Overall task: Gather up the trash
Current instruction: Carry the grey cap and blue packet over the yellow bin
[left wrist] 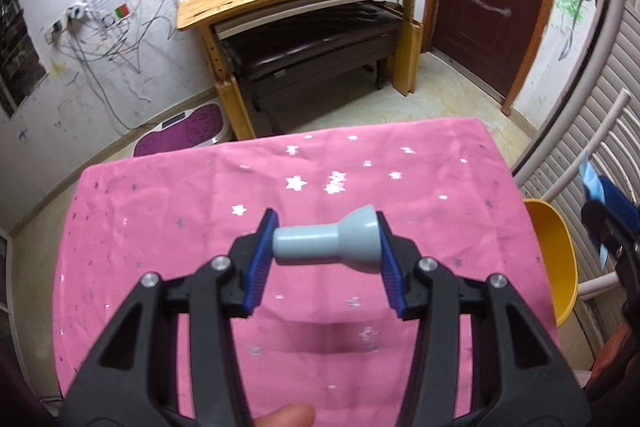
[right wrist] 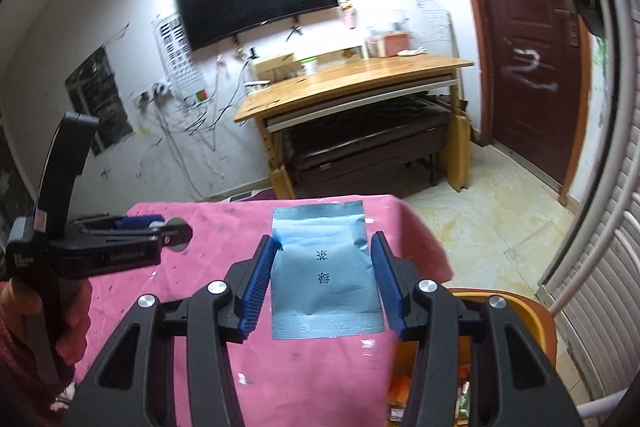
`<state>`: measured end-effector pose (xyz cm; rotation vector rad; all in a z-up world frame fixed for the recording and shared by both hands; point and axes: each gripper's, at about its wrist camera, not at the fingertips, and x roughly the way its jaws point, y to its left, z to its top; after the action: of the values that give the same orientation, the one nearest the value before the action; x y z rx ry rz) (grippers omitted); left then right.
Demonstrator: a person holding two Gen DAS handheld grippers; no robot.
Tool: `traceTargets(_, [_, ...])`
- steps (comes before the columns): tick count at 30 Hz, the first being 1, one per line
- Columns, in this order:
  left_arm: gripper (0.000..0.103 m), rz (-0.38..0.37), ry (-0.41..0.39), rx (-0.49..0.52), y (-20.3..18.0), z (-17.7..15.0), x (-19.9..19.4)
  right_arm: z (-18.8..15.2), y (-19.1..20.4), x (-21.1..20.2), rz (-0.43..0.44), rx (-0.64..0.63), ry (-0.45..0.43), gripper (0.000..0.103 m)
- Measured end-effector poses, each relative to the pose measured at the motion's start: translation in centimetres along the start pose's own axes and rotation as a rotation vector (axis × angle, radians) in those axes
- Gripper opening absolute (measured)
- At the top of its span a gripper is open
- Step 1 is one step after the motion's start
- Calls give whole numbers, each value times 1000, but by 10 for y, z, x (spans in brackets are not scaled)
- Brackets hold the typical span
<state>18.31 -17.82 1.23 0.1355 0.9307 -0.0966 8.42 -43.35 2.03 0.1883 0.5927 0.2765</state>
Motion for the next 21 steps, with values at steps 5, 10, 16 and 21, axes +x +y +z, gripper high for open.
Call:
traceTargets(5, [46,-18,-1,46,-33,0,-1,0,-36,-18,-40,59,-41,44])
traceTargets(10, [46,-58,1,89,-66,1,-3,-2,-67,-35,-76,107,-65,44])
traceTargets(16, [46,-102,-4,151,-110,-2,-7,-11,-95,-47,-117,152,-65,44])
traceTargets(21, [46,-126,3,189,-135,-5,-5,-12,-114,-38,-131,193,-38,45])
